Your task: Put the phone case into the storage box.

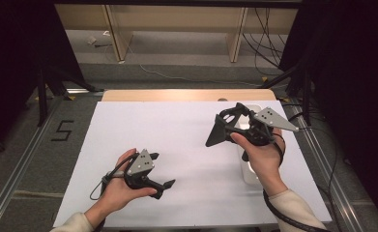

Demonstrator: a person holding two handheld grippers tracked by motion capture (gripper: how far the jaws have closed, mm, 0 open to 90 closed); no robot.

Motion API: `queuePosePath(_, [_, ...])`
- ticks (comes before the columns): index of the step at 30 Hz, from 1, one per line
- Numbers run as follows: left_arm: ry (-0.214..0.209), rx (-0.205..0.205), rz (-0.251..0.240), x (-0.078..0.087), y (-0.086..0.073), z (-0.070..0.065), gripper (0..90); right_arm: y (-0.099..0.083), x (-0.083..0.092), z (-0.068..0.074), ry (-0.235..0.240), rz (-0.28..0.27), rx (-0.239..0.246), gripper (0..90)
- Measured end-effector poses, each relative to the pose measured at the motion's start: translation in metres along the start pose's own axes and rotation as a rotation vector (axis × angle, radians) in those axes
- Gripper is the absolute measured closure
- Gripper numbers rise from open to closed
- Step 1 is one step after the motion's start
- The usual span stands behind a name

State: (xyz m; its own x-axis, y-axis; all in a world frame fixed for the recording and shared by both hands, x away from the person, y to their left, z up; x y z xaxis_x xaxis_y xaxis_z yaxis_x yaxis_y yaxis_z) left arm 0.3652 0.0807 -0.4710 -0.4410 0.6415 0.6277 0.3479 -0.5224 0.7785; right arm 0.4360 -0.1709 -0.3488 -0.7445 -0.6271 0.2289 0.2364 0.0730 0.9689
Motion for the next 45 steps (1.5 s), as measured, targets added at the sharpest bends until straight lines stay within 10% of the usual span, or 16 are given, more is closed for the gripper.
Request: queuePosePath(45, [0.005, 0.001, -0.007, 0.001, 0.001, 0.001, 0.0, 0.011, 0.025, -0.051, -0.153, -0.044, -0.03, 16.3])
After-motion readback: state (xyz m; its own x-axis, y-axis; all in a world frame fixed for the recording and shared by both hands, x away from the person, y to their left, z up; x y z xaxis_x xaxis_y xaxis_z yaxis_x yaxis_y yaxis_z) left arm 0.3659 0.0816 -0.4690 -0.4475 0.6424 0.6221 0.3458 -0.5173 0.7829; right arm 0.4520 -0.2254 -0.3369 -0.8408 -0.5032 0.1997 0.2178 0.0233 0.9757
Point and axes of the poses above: each handheld gripper's, and its own axes: x roughly backward along the jaws, y roughly out of its top, z roughly to its left, the point moved 6 cm from there along -x, roughly forward along the jaws, and after that the axes turned 10 degrees about z, right-handed, at the moved point
